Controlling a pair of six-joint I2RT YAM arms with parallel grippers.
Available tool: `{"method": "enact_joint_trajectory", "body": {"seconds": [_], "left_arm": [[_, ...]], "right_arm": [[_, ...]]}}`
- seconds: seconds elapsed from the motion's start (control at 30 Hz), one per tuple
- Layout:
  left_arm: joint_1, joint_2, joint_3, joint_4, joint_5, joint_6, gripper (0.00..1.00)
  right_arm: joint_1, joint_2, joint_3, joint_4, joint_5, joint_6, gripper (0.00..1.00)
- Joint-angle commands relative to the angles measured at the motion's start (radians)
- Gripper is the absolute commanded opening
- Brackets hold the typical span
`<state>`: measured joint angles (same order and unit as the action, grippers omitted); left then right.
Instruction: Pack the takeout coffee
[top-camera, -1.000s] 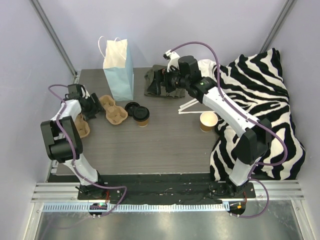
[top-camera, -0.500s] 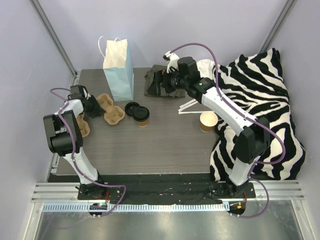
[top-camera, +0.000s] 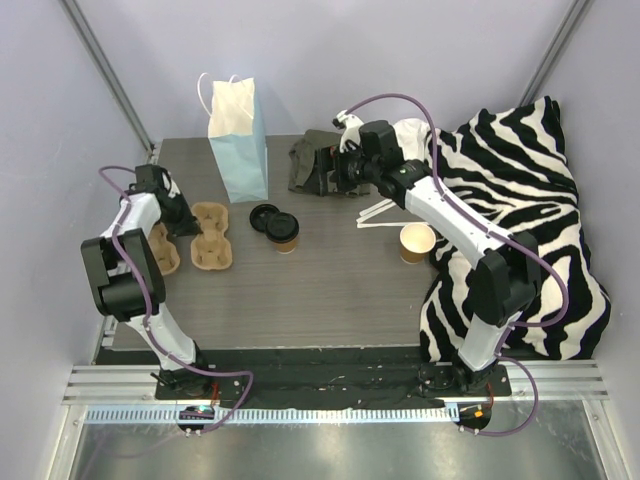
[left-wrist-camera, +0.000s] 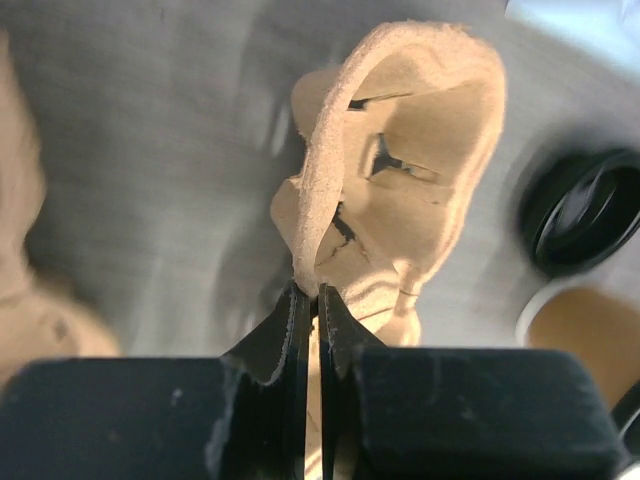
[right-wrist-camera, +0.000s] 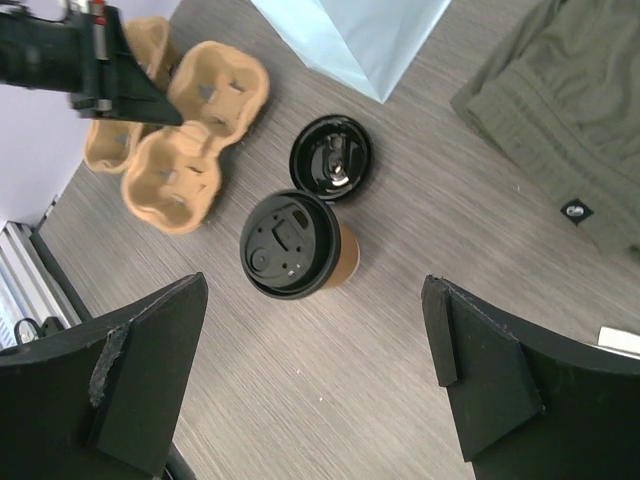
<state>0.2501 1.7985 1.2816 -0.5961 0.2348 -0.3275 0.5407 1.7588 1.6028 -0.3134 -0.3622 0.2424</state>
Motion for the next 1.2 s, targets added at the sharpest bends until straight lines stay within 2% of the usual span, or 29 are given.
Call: {"method": "enact_joint_trajectory", "body": {"seconds": [0.0, 0.17, 0.33, 0.4, 0.43, 0.47, 0.5, 0.57, 0.63, 0.73, 0.77, 0.87, 0.97, 1.07, 1.17], "left_arm": [[0.008, -0.064, -0.037, -0.169, -0.015, 0.125, 0.0], [0.014, -0.054, -0.102, -0.194, 0.072, 0.13, 0.02], [0.014, -0.048, -0.123, -0.205, 0.089, 0.122, 0.03], [0.014, -0.062, -0.125, -0.218, 0.093, 0.125, 0.08], [0.014, -0.065, -0.122, -0.229, 0.098, 0.14, 0.14], [0.014, -0.07, -0.116, -0.244, 0.104, 0.151, 0.33], [0.017, -0.085, -0.093, -0.276, 0.106, 0.163, 0.44], [0.028, -0.116, -0.058, -0.298, 0.148, 0.186, 0.59], [0.052, -0.183, -0.025, -0.295, 0.182, 0.191, 0.66], [0.057, -0.237, 0.097, -0.263, 0.225, 0.199, 0.75], [0.055, -0.238, 0.179, -0.249, 0.231, 0.197, 0.81], [0.055, -0.193, 0.319, -0.18, 0.267, 0.168, 0.93], [0.04, -0.084, 0.571, -0.146, 0.291, 0.107, 0.94], [0.003, 0.01, 0.7, -0.111, 0.285, 0.073, 0.93], [-0.032, 0.038, 0.694, 0.005, 0.279, 0.044, 0.91]], "right_arm": [[-0.004, -0.058, -0.021, 0.039, -0.015, -0.003, 0.98], [-0.005, -0.067, -0.033, 0.036, -0.018, -0.008, 0.98], [-0.007, -0.076, -0.04, 0.036, -0.017, -0.012, 0.98], [-0.007, -0.076, -0.04, 0.034, -0.017, -0.014, 0.98], [-0.007, -0.078, -0.038, 0.034, -0.017, -0.014, 0.98], [-0.007, -0.079, -0.037, 0.031, -0.017, -0.015, 0.98], [-0.007, -0.081, -0.035, 0.033, -0.014, -0.014, 0.98], [-0.011, -0.084, -0.026, 0.025, -0.012, -0.022, 0.98], [-0.018, -0.087, -0.018, 0.019, -0.011, -0.035, 0.98], [-0.031, -0.082, 0.023, -0.012, -0.003, -0.054, 0.98], [-0.041, -0.084, 0.04, -0.022, -0.003, -0.055, 0.98], [-0.064, -0.091, 0.054, -0.027, 0.002, -0.057, 0.98], [-0.085, -0.105, 0.049, -0.027, 0.003, -0.058, 0.98], [-0.097, -0.12, 0.037, -0.029, 0.005, -0.061, 0.98], [-0.114, -0.14, 0.02, -0.024, 0.003, -0.058, 0.98]]}}
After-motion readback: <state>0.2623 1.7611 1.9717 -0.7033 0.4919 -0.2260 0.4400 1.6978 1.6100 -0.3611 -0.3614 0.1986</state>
